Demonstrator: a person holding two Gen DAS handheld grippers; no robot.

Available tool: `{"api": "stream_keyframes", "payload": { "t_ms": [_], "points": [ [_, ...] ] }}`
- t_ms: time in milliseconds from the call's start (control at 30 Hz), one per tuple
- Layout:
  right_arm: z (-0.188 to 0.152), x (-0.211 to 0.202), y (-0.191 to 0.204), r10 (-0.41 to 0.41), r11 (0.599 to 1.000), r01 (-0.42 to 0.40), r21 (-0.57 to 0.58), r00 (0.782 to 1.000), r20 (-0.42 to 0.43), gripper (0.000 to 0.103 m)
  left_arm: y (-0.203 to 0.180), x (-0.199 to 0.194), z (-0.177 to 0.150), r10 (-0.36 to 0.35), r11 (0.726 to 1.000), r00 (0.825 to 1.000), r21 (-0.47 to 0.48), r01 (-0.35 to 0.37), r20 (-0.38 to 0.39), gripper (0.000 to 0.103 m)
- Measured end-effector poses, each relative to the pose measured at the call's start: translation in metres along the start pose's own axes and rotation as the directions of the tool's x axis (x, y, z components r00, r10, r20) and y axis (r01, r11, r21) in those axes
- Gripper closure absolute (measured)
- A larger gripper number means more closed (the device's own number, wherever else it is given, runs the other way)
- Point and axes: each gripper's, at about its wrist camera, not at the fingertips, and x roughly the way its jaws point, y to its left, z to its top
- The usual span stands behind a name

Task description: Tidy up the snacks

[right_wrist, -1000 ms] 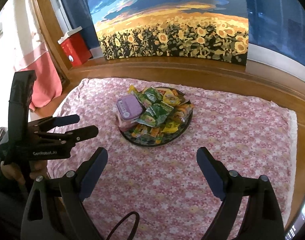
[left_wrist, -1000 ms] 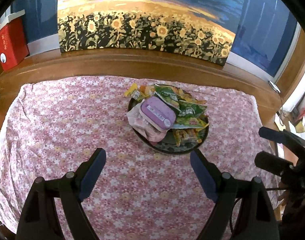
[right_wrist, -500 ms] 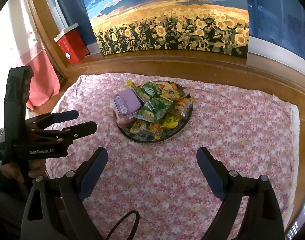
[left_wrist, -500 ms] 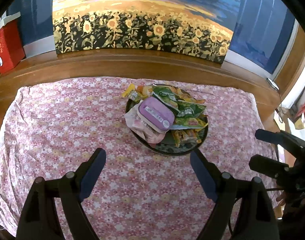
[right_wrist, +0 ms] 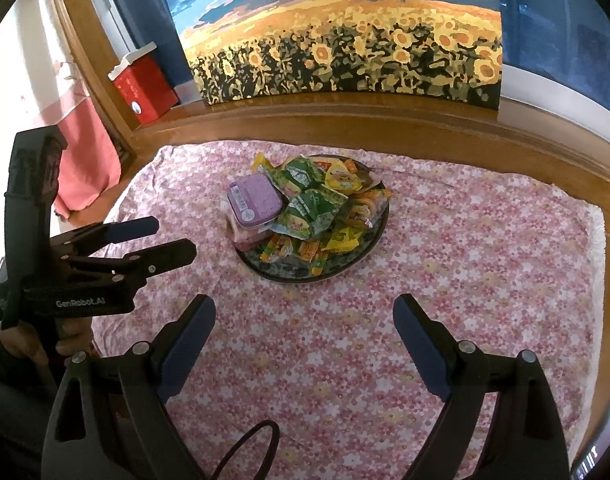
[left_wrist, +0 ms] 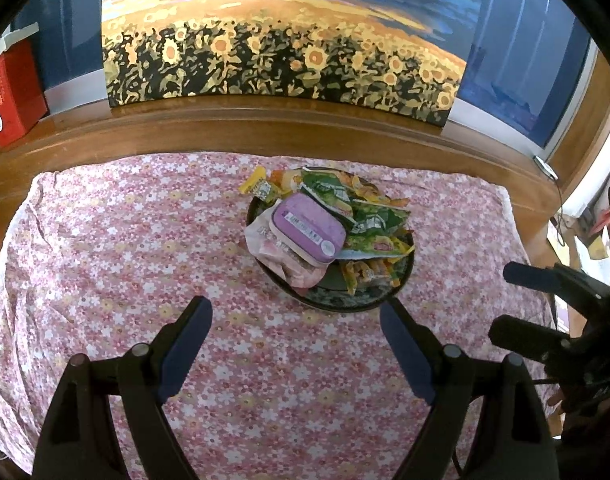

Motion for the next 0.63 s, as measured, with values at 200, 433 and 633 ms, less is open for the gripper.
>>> {"api": "stream_keyframes", "payload": {
  "t_ms": [200,433,633],
  "points": [
    [-0.0013,0.0005,-0.0005,-0.003,1.000,0.003,0.005,1.000,-0.008,0.011,-0.0001,0.0006,-0.0002,0.000,1.000,1.000,-0.001,0.000,-0.003,0.014],
    [-0.0009,0.0014,-0.0019,-0.003,1.000,0.003,0.011,1.000,-0.014,0.011,0.0002,0.0010,-0.0001,-0.006,1.000,1.000,0.001,0.006,-0.002,0.014],
    [-0.0017,0.0015,-0.0048,-0.008,1.000,0.008,0.022,1.000,-0.018,0.011,-0.0002,0.0005,0.0010,-0.007,1.000,1.000,0.004,0.007,0.010,0.014]
  ]
}}
